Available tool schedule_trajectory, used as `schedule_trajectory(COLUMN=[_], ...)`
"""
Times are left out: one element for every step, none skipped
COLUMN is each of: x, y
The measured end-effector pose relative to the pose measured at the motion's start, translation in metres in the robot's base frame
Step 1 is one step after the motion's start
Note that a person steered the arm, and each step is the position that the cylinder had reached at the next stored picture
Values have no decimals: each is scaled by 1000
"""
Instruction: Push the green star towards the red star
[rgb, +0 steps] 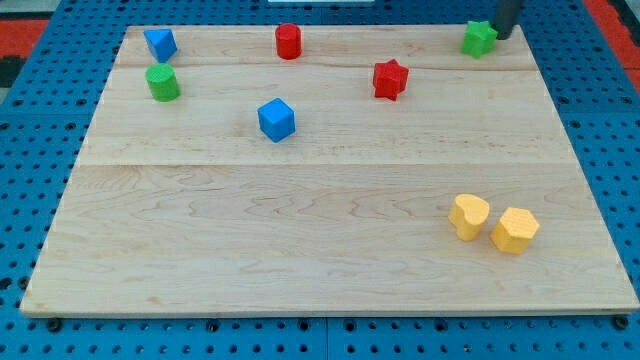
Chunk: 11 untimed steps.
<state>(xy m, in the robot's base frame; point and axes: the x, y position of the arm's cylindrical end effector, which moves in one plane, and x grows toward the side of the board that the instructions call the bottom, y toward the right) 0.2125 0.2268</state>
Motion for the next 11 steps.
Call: schedule_trajectory(x=[0, -3, -11, -13, -16, -16, -4, 36, 94, 144, 181], y=[-22, -9, -53, -117, -137, -144, -144, -156, -180, -236, -309])
